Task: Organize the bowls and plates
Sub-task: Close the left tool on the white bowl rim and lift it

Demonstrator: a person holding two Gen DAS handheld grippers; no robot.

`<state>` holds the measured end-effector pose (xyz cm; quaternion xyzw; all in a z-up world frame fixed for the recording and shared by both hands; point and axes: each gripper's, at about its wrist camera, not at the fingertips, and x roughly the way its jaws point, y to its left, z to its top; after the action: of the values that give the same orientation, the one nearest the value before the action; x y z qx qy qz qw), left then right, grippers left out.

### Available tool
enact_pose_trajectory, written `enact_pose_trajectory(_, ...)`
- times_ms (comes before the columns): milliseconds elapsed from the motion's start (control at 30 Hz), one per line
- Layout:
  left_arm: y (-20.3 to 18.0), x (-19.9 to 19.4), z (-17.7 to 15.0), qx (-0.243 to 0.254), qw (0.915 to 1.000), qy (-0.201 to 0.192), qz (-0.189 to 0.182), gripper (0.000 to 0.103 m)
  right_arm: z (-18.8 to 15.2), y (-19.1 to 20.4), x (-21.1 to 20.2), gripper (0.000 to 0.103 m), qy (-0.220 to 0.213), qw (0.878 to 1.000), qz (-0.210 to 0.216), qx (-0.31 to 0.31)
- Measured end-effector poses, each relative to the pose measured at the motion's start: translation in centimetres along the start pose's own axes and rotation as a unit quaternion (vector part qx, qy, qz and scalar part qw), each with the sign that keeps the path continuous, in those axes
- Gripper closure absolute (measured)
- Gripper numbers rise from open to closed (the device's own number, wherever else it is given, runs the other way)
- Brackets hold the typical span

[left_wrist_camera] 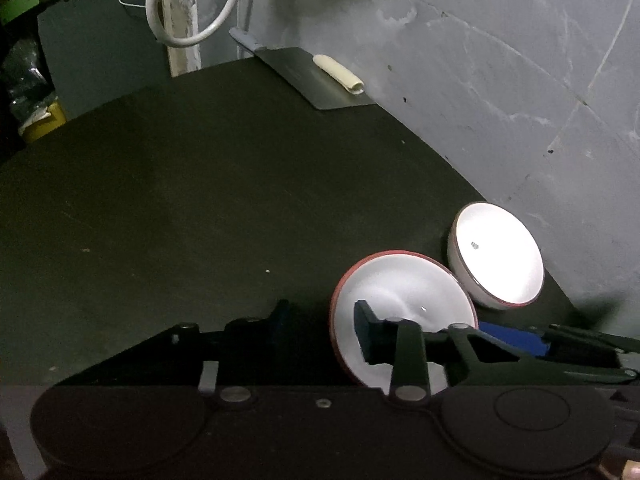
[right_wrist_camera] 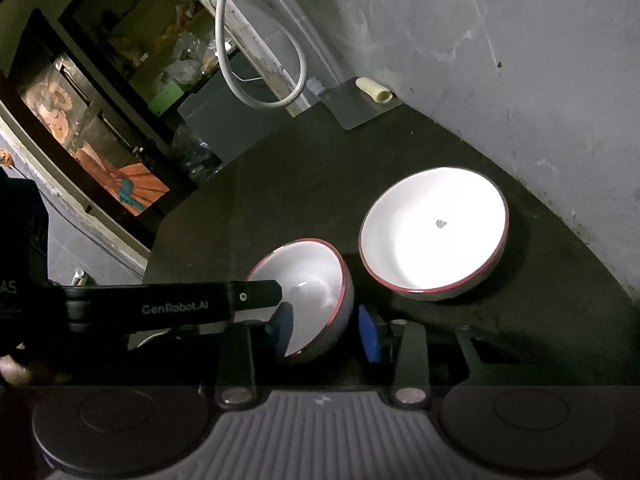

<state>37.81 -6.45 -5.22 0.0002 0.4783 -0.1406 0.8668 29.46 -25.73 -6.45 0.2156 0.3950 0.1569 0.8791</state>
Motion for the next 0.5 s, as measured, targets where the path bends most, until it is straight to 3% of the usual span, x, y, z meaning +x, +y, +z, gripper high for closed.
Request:
enact_pose_trajectory(267, -0.4, 0.36, -0.26, -0.001, 0.9998, 0.016, -0.011, 0.089, -0.3, -0.13, 0.24, 0.068, 0.01, 1.0, 0.005, 0.005)
enact_pose_trajectory(500, -0.56, -0.27, -0.59, 0.0, 0.9999, 0.009, -0.008, 0.092, -0.57, 0.12, -0.05, 0.075, 0.009, 1.0, 0.006, 0.005)
